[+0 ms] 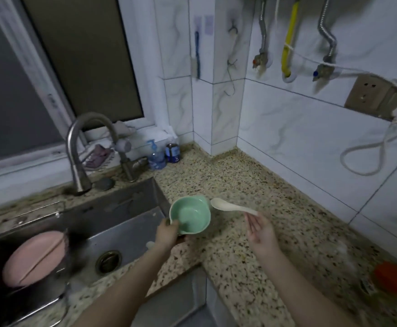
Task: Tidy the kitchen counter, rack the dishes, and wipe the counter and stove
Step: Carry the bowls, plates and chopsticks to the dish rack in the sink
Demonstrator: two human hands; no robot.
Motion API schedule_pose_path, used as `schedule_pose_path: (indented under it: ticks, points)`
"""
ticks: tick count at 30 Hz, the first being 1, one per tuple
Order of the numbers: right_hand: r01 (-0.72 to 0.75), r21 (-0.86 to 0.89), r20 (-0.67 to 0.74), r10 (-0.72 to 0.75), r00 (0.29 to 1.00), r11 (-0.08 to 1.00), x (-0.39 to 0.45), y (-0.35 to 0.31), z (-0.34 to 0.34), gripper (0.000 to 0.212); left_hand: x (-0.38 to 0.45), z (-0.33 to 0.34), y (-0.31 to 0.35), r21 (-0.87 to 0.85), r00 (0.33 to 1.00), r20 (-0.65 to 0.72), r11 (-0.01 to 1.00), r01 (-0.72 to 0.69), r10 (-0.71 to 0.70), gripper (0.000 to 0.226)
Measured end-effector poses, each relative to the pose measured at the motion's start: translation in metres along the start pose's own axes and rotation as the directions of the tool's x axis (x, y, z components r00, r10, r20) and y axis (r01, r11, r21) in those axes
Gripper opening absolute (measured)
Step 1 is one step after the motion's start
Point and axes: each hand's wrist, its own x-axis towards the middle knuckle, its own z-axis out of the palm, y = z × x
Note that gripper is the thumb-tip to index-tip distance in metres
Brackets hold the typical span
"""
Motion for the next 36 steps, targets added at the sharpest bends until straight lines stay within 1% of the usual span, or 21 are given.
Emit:
schedule_pose_path:
  ticks: [5,7,9,10,14,17,20,23,25,27,30,33,36]
  points:
    - [-0.18,-0.12,0.044,0.187,0.981,0.976,-0.008,0.069,0.019,0.016,-0.026,-0.11,-0.014,-0.089,0.971,-0.237,0.995,-0.051,0.028,0.027]
    - [-0.237,-0.195,0.084,0.257,0.963,0.952,-0.016,0.109,0.034,0.015,-0.037,-0.152,-0.017,-0.169,0.945,-0.326,0.984,-0.059,0.001,0.025]
    - [-0.267,-0.26,0.126,0.307,0.943,0.928,-0.025,0.145,0.048,0.015,-0.046,-0.191,-0.021,-0.245,0.925,-0.379,0.965,-0.091,-0.009,0.023]
    - [-0.28,-0.283,0.131,0.326,0.936,0.917,-0.029,0.16,0.055,0.015,-0.05,-0.208,-0.023,-0.241,0.916,-0.4,0.964,-0.113,0.007,0.022]
    - [-0.323,-0.357,0.147,0.394,0.907,0.877,-0.044,0.227,0.082,0.015,-0.063,-0.284,-0.035,-0.135,0.85,-0.517,0.972,-0.195,0.099,0.022]
    - [-0.344,-0.412,0.138,0.431,0.892,0.843,-0.054,0.291,0.1,0.016,-0.065,-0.348,-0.047,-0.132,0.828,-0.554,0.973,-0.191,0.088,0.023]
    - [-0.364,-0.443,0.124,0.458,0.88,0.819,-0.063,0.348,0.114,0.018,-0.061,-0.405,-0.059,-0.096,0.806,-0.584,0.979,-0.181,0.092,0.034]
    - [-0.366,-0.524,0.095,0.48,0.872,0.769,-0.068,0.406,0.125,0.019,-0.055,-0.462,-0.071,-0.144,0.778,-0.626,0.971,-0.192,0.061,0.043]
    - [-0.371,-0.59,0.059,0.497,0.866,0.717,-0.07,0.443,0.128,0.019,-0.052,-0.495,-0.077,-0.2,0.771,-0.636,0.958,-0.205,0.033,0.039]
    - [-0.37,-0.643,0.025,0.502,0.865,0.67,-0.071,0.472,0.126,0.02,-0.048,-0.52,-0.083,-0.196,0.764,-0.644,0.958,-0.208,0.034,0.036]
    - [-0.353,-0.709,-0.013,0.489,0.872,0.611,-0.073,0.507,0.125,0.02,-0.044,-0.547,-0.09,-0.203,0.765,-0.644,0.96,-0.193,0.017,0.038]
    - [-0.324,-0.768,-0.045,0.459,0.887,0.552,-0.069,0.531,0.128,0.037,-0.039,-0.56,-0.097,-0.243,0.779,-0.627,0.953,-0.182,-0.011,0.04]
    - [-0.306,-0.802,-0.059,0.442,0.895,0.512,-0.058,0.549,0.133,0.04,-0.031,-0.567,-0.101,-0.294,0.79,-0.613,0.937,-0.187,-0.034,0.041]
